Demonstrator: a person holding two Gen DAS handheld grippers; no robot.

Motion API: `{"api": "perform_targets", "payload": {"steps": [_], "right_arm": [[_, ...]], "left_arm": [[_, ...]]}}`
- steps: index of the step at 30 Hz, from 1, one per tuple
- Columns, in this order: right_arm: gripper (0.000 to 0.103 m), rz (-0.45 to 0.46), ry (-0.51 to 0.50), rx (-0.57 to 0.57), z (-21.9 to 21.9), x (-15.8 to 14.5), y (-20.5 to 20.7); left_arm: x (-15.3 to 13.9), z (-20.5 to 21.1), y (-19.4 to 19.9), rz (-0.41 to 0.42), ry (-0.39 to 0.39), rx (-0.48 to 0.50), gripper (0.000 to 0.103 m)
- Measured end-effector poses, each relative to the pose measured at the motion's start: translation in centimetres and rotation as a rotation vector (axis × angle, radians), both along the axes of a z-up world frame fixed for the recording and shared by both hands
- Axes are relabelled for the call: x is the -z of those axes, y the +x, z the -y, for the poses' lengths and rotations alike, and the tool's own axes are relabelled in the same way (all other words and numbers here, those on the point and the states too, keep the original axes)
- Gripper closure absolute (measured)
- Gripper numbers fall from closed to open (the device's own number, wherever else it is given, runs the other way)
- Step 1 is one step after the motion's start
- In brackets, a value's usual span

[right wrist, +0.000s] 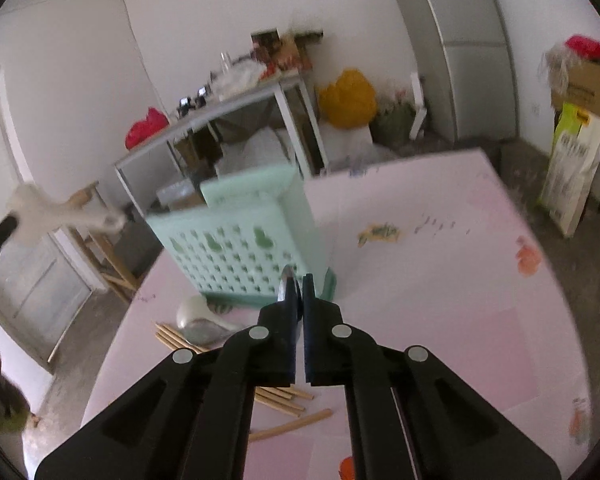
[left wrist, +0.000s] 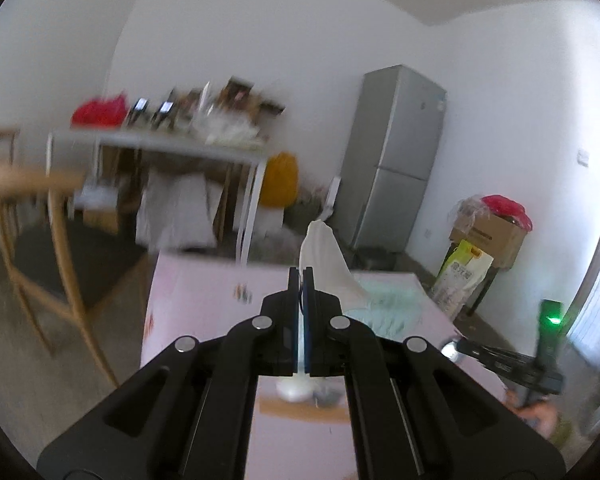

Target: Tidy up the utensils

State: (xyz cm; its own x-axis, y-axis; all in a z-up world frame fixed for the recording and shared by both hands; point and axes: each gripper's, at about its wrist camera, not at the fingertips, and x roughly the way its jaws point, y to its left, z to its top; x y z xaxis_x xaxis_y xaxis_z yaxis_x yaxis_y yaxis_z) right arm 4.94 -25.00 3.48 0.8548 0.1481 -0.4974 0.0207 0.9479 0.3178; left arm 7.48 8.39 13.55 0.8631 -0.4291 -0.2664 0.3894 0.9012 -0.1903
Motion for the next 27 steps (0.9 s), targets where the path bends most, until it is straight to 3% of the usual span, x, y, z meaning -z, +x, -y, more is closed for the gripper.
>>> {"api": "perform_targets", "payload": {"steps": [5, 9, 15, 19, 27], "right_arm": [[0.1, 0.081, -0.004, 0.03, 1.3, -2.7, -2.2], [0.1, 0.123, -0.012, 0.045, 2.2, -3.9, -2.9], [0.1, 0.148, 0.007, 0.051, 3.0, -4.2, -3.0], [0.1, 0.159, 0.01, 0.059, 3.1, -4.4, -3.1], [0.1, 0.189, -0.011, 0.072, 3.2, -5.7, -3.8]], "left_arm": [[-1.5, 3.7, 3.5, 0.009, 0.17, 0.012, 0.103], [-0.7, 6.4, 7.1, -0.072, 0.349, 0.021, 0.103], [1.0, 9.4, 10.8, -0.179, 0.512, 0.061, 0.103], [2.1, 10.3, 12.9, -0.239, 0.519, 0.095, 0.102], [3.5, 10.2, 15.1, -0.316, 0.411, 0.131, 0.098]]}}
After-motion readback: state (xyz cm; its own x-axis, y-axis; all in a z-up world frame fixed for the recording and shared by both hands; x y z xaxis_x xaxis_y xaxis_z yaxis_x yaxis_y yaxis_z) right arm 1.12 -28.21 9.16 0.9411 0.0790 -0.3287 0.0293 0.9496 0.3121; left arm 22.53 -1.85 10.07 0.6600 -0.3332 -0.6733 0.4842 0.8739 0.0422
